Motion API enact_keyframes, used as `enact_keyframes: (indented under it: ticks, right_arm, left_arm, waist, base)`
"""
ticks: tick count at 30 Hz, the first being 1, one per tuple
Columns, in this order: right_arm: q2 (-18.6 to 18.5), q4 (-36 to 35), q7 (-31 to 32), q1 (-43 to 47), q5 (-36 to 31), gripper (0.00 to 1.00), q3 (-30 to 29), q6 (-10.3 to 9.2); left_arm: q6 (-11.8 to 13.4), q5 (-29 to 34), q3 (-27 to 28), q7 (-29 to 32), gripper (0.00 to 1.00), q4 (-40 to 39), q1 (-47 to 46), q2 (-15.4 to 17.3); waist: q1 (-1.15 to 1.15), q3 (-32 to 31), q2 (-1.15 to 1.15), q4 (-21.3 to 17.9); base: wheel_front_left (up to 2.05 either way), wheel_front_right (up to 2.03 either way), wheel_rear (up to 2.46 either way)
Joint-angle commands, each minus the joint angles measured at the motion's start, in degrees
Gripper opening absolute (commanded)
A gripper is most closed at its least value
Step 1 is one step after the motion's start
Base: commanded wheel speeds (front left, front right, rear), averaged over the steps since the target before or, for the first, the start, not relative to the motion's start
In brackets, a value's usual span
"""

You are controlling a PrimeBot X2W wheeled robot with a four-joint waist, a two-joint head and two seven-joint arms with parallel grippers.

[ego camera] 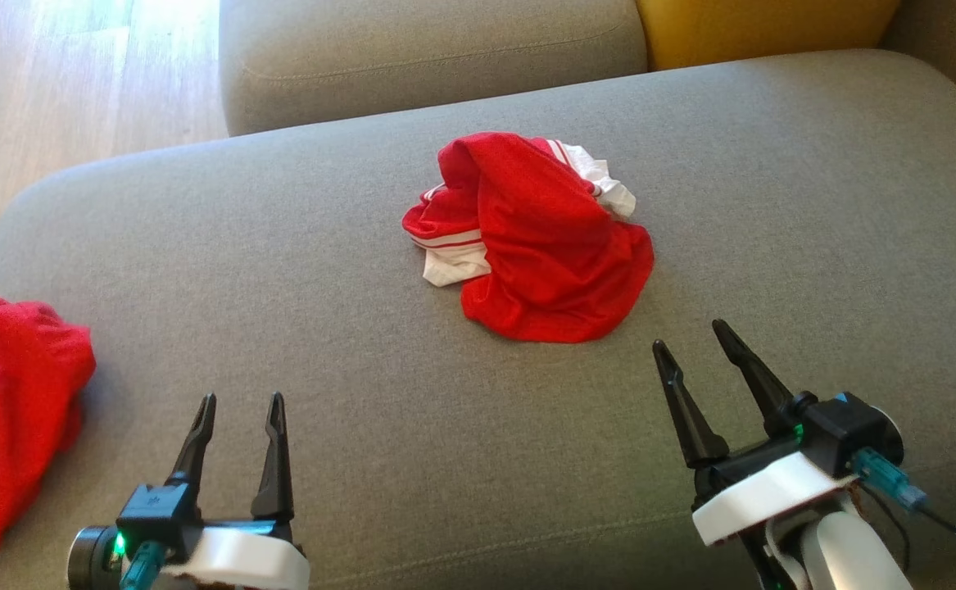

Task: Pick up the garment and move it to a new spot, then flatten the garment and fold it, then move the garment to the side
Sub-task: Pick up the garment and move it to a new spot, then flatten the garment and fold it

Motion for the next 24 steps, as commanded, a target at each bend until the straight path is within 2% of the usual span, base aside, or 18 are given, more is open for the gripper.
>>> enact_keyframes:
  ticks: [1, 16, 24]
  right_arm:
    - [0.0, -1.6, -0.4, -1.2, 0.4, 1.0, 1.4, -0.01]
    - [0.0, -1.9, -0.4, -1.3, 0.6, 1.0, 1.5, -0.01]
    - [0.0, -2.5, -0.4, -3.1, 0.2, 1.0, 2.1, -0.01]
  left_arm:
    - [0.3, 0.5, 1.5, -0.3, 1.0, -1.7, -1.9, 0.4]
    - [-0.2, 0.0, 0.8, -0.3, 1.0, 0.2, -2.7, 0.4]
    - [-3.0, 1.5, -2.0, -0.3, 1.0, 6.4, -11.7, 0.4]
  waist:
    - [0.0, -0.1, 0.0, -0.1]
    - [0.0, 0.5, 0.0, -0.5]
    - [0.0, 5.2, 0.0, -0.4]
  base:
    - [0.0, 0.0, 0.0]
    - [0.0, 0.0, 0.0]
    - [0.0, 0.0, 0.0]
